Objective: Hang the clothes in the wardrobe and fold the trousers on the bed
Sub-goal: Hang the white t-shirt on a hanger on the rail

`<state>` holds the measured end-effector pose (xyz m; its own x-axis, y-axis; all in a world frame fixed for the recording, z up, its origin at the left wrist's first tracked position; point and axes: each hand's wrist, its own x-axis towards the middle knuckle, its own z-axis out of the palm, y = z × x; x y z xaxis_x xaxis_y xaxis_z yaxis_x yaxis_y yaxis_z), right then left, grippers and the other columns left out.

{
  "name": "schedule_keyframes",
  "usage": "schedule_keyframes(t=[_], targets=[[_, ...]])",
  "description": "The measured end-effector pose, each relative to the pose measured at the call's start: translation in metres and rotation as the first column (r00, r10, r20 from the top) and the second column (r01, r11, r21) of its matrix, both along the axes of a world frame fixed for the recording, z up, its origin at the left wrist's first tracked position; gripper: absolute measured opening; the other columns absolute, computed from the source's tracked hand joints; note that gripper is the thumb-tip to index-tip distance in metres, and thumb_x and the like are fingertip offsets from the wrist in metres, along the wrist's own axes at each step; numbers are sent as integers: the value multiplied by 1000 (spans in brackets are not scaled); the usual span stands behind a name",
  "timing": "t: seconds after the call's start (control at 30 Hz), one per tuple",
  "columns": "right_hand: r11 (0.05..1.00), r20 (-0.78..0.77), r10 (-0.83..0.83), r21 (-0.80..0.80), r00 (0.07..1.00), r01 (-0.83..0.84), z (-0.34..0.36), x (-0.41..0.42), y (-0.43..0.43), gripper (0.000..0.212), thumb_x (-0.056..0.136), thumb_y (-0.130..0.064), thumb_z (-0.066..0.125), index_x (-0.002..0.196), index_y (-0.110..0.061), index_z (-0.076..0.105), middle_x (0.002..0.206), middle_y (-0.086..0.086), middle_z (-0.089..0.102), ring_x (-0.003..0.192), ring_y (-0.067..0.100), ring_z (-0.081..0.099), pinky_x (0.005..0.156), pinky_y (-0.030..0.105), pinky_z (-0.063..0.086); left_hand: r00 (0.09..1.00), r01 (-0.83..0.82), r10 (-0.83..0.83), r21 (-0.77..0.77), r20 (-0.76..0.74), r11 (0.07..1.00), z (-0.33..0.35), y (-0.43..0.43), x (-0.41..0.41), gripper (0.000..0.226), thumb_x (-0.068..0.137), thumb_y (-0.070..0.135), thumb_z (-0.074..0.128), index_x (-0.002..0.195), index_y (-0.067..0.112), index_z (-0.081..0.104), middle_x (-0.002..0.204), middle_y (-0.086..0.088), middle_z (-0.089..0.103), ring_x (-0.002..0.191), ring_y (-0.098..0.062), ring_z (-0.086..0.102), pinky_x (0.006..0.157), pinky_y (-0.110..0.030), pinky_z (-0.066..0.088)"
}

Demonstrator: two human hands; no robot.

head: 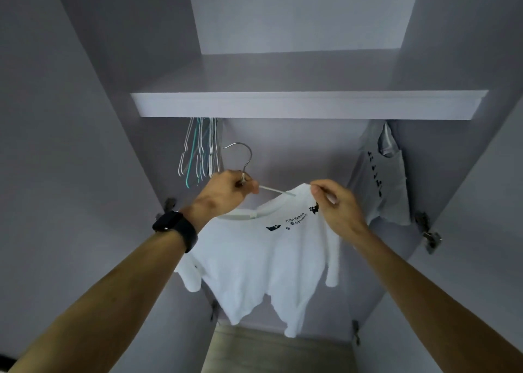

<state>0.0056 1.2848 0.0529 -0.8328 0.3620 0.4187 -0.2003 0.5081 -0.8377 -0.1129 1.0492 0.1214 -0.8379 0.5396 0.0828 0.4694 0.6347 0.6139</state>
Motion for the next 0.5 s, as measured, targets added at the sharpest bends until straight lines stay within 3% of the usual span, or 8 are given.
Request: schedule_keyframes(t=[0.13, 0.23, 0.3, 0.37, 0.43, 0.5], targets=[[994, 42, 38, 101, 998, -42, 6, 4, 13, 19, 90, -24, 75, 109, -20, 73, 110, -16, 70, 107, 2, 62, 94, 11, 41, 1000, -2, 0, 75, 28, 997, 4, 0, 0, 24, 97, 43, 61, 78, 35, 73, 97, -5, 72, 78, -20, 60, 62, -10, 41], [977, 161, -99, 204, 982, 65, -2, 4, 34, 44, 85, -14, 79, 127, -15, 66, 119, -10, 60, 114, 11, 55, 100, 22, 38, 998, 23, -28, 95, 51, 995, 11, 2, -2, 21, 97, 42, 62, 85, 33, 77, 103, -6, 72, 97, -22, 64, 81, -22, 47], [973, 313, -131, 222, 941, 62, -7, 6, 45, 43, 86, -14, 76, 128, -16, 64, 112, -7, 60, 106, 15, 58, 93, 27, 44, 998, 30, -35, 92, 50, 995, 14, 4, -4, 20, 97, 42, 62, 89, 32, 78, 105, -3, 73, 100, -23, 64, 82, -23, 48], [955, 449, -164, 295, 878, 28, -12, 7, 52, 9, 88, -18, 72, 96, -20, 67, 86, -6, 64, 86, 21, 62, 71, 27, 45, 999, 35, -37, 79, 26, 996, 18, 7, -7, 20, 97, 42, 62, 90, 31, 78, 102, -1, 73, 97, -22, 64, 72, -15, 46], [928, 487, -180, 372, 855, -16, -17, 7, 58, 30, 88, -18, 71, 66, -26, 52, 65, -7, 56, 70, 23, 56, 56, 25, 39, 999, 36, -35, 38, -3, 999, 19, 8, -10, 20, 97, 41, 62, 90, 31, 78, 98, 0, 74, 92, -20, 65, 64, -8, 42], [917, 479, -189, 399, 857, -21, -17, 8, 64, 36, 86, -14, 71, 61, -24, 47, 59, -8, 51, 66, 21, 51, 55, 18, 34, 999, 30, -31, -4, -22, 1000, 17, 9, -12, 19, 96, 41, 62, 89, 31, 78, 93, 0, 74, 87, -19, 66, 61, -8, 41]])
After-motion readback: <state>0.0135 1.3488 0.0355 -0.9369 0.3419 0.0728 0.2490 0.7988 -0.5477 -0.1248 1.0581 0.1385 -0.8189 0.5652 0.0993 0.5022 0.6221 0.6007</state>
